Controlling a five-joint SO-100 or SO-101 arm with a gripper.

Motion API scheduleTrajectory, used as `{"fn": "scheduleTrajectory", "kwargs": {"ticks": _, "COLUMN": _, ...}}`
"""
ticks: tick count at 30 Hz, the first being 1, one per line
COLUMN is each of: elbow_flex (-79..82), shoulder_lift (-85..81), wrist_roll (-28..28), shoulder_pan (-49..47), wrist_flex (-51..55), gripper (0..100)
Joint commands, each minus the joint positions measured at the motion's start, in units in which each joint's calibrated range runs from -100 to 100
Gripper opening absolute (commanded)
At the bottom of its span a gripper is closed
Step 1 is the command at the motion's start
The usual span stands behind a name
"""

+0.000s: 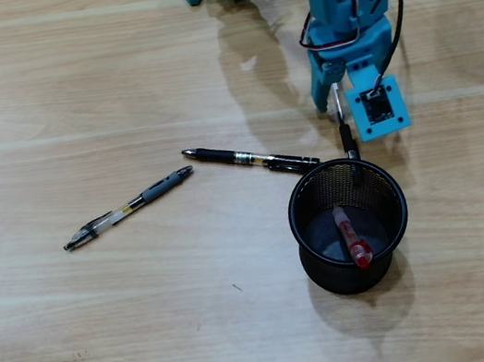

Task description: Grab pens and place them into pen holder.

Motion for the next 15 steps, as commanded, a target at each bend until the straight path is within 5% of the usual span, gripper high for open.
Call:
{"fn": "scheduleTrajectory", "kwargs": {"ticks": 1, "elbow_flex": -0.4, "shoulder_lift": 2.5, "wrist_roll": -2.1, "shoulder_pan": -1.5, "wrist_flex": -3.4, "gripper": 22}}
{"fn": "scheduleTrajectory", "kwargs": {"ticks": 10, "elbow_flex": -0.4, "shoulder_lift": 3.5, "wrist_roll": -2.4, "shoulder_pan": -2.1, "wrist_flex": -3.4, "gripper": 20}}
{"fn": "scheduleTrajectory", "kwargs": {"ticks": 15, "elbow_flex": -0.4, "shoulder_lift": 3.5, "wrist_roll": -2.4, "shoulder_pan": -1.8, "wrist_flex": -3.0, "gripper": 4}}
